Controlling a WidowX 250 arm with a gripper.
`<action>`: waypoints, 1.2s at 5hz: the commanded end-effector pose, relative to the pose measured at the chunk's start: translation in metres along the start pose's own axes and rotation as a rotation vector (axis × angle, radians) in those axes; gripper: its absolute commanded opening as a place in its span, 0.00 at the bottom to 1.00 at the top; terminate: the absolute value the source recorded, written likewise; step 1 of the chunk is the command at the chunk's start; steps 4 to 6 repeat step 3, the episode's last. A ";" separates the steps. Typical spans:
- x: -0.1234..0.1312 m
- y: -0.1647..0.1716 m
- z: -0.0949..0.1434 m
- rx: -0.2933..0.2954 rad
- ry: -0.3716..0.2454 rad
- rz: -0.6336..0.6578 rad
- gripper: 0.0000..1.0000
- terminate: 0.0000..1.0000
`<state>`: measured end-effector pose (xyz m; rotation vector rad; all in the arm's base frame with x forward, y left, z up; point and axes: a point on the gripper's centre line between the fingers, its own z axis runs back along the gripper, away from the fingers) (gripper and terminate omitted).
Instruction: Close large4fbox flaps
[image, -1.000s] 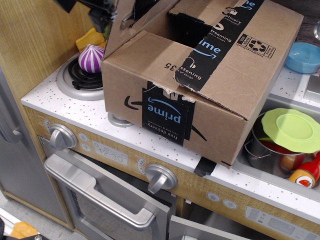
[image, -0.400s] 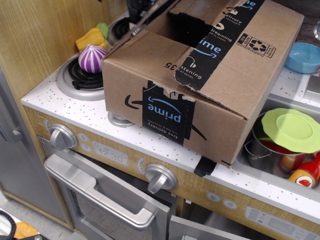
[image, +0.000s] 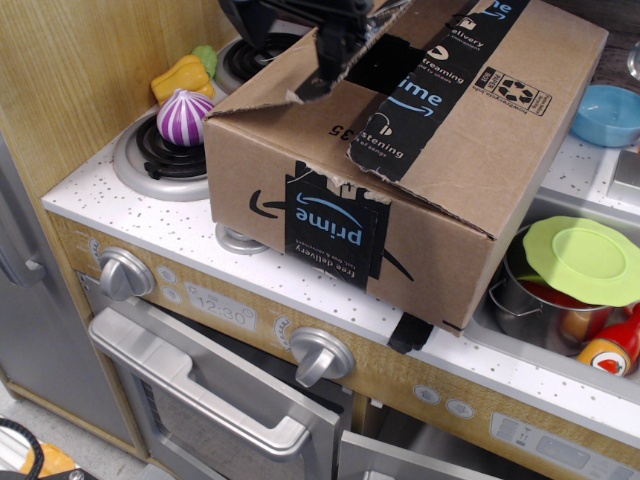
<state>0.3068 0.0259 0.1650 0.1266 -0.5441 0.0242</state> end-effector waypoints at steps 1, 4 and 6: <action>-0.001 -0.005 -0.020 -0.055 0.020 0.007 1.00 0.00; -0.028 -0.010 -0.063 -0.117 0.093 0.022 1.00 1.00; -0.028 -0.010 -0.063 -0.117 0.093 0.022 1.00 1.00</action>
